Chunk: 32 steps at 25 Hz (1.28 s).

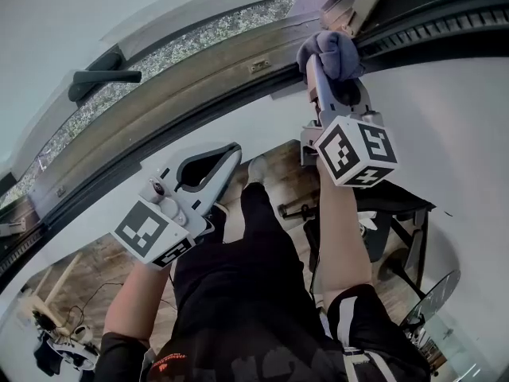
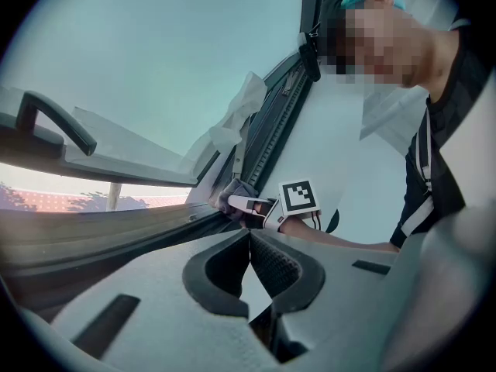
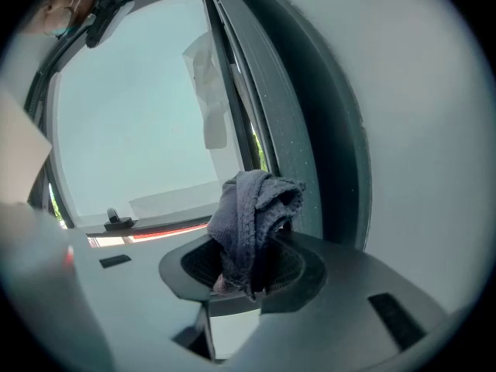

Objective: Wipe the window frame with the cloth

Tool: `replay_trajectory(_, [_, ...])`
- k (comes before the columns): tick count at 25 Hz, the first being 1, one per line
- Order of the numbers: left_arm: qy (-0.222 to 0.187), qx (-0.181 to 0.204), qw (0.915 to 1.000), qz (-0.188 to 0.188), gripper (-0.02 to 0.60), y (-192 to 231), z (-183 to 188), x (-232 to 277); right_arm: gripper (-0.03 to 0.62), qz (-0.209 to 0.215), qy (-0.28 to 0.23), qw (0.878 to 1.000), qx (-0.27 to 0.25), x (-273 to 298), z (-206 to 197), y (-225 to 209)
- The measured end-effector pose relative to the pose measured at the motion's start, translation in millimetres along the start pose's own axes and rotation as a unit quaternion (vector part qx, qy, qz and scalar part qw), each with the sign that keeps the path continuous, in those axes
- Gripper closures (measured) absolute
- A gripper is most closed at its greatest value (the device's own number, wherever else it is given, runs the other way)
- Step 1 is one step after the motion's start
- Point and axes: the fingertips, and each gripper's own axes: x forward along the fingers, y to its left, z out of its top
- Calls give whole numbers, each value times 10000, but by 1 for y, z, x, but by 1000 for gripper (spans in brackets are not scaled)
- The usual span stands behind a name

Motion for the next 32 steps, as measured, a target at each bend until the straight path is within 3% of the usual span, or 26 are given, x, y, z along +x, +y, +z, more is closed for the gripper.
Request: replay_trajectory(32, [-316, -182, 9981, 498, 561, 6, -20, -75, 480, 678, 221, 9971, -247, -4, -30, 92])
